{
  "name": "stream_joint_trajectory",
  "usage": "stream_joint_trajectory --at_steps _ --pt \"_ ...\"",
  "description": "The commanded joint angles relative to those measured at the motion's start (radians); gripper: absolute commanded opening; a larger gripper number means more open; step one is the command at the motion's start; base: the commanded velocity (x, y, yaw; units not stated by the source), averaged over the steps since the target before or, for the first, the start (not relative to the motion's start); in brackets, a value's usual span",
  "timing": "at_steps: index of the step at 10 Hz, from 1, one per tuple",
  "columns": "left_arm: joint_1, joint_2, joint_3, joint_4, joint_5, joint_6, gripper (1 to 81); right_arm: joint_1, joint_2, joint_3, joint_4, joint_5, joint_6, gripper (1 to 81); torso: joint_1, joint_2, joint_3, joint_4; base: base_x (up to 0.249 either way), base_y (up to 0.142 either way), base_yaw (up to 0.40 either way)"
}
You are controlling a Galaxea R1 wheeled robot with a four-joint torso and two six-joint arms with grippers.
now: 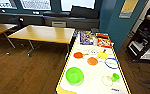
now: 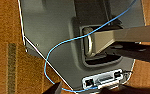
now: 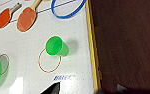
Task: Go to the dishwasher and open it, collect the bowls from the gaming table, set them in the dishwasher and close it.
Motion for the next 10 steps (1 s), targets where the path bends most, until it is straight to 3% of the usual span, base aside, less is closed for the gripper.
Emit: stream_joint_trajectory --at_steps 1,5,10 --pt "-0.006 0.000 -0.001 -0.014 0.065 -0.002 81.1 0.135 0.009 -0.091 0.018 -0.088 0.029 81.1 0.000 0.000 0.000 0.000 0.000 0.000 0.000" --pt "-0.014 0.002 -0.001 -0.014 0.065 -0.002 81.1 0.167 0.074 -0.220 0.020 -0.098 0.111 81.1 0.000 0.000 0.000 0.000 0.000 0.000 0.000" --pt "-0.014 -0.002 -0.002 -0.032 0.065 -0.002 81.1 0.181 0.192 -0.275 0.023 -0.117 0.147 81.1 0.001 0.000 0.000 0.000 0.000 0.000 0.000"
